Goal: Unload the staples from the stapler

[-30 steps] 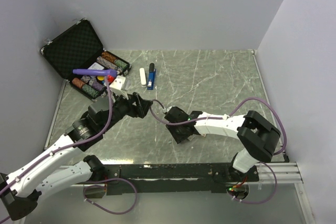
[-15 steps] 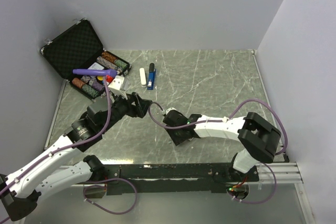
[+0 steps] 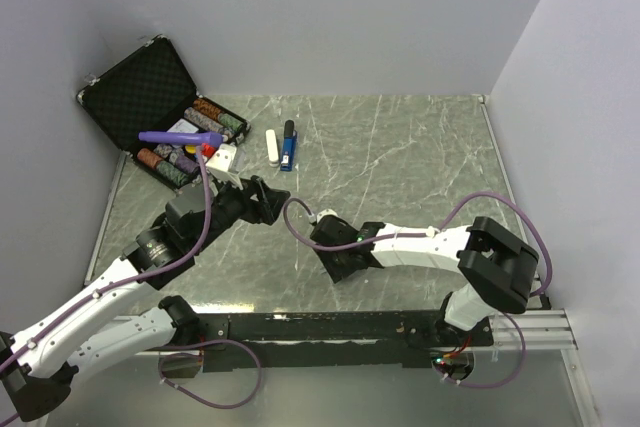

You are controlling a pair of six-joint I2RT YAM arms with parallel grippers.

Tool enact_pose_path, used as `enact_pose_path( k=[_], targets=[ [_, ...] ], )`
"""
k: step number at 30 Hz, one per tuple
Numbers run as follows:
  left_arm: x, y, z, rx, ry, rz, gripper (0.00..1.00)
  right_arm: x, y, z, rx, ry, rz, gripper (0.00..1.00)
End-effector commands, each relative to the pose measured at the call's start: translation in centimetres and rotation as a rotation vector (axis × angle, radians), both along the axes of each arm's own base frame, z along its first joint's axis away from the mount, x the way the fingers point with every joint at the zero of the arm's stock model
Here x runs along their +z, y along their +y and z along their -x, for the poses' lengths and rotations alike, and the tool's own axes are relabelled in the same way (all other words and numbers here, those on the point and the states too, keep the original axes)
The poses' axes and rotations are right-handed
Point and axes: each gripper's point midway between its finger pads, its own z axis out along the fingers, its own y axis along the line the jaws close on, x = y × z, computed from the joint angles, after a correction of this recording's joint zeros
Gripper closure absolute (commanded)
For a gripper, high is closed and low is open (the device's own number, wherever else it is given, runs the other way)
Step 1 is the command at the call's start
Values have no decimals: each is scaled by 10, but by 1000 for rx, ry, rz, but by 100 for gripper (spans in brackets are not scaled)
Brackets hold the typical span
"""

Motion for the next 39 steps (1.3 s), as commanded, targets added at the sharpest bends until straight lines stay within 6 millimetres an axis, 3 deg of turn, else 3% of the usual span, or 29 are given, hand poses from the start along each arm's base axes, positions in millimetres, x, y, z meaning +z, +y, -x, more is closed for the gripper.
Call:
enact_pose_path(
  k=[1,20,25,33,39],
  targets=[
    [13,1,2,-3,-31,33,23,-12,-22,28,-8,101,77,51],
    [14,4,5,0,-34,35,23,-10,-22,10,-77,44,132,78],
    [14,5,5,0,-36,37,23,6,-23,7,-99,17,118,79],
    [14,3,4,-3,-34,37,22,48,-31,-1,-168,-55,80,79],
    [14,3,5,-6,-35,38,22,51,-42,-10,-230,-69,83,78]
  ],
)
